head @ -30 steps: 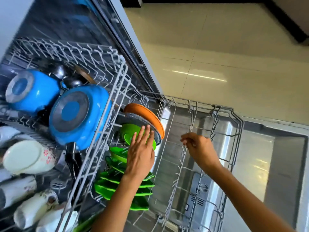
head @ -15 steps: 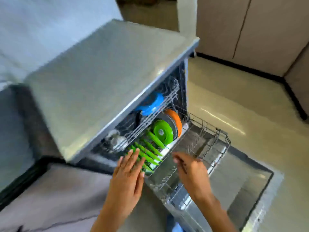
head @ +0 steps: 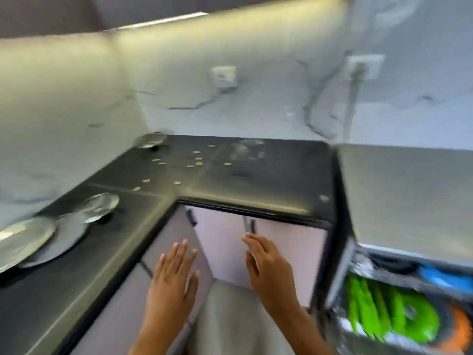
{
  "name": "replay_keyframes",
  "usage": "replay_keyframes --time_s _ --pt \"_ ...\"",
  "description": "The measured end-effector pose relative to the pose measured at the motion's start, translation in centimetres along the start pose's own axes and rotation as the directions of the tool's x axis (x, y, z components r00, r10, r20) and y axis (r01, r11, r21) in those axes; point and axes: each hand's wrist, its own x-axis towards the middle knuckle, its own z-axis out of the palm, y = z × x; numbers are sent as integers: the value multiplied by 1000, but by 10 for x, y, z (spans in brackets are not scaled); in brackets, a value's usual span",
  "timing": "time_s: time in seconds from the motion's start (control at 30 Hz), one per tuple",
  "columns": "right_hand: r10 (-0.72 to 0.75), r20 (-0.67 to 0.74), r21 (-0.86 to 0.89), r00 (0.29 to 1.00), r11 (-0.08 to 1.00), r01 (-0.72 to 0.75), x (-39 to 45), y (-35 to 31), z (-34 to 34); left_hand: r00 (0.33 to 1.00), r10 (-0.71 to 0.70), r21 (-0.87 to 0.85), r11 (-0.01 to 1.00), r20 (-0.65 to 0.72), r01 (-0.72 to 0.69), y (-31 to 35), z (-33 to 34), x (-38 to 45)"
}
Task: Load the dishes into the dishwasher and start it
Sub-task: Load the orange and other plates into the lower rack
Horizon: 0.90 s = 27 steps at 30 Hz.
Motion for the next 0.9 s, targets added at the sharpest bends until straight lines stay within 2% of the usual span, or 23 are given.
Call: replay_keyframes --time_s 0.1,0.2,0.3,0.43,0.7,0.83,0.9 --pt "-247 98 119 964 965 235 23 -47 66 972 -198 7 980 -126 200 -52 -30 -33" --pt "-419 198 197 886 903 383 37 -92 127 910 -366 26 925 -194 378 -98 -49 -64" --pt "-528 278 277 802 844 460 45 -135 182 829 -514 83 837 -223 541 -147 -61 -90" --pt "-573 352 355 740 814 461 54 -185 254 729 -638 174 711 -247 681 -220 -68 -113" --pt "-639 441 425 630 767 481 67 -255 358 598 -757 217 557 -263 801 -362 -76 -117" --pt "-622 495 431 607 782 451 68 -280 397 480 -860 273 425 -175 863 -436 -86 -105" --pt "-620 504 451 601 782 429 66 -285 410 441 -885 306 382 -151 872 -470 -87 -99"
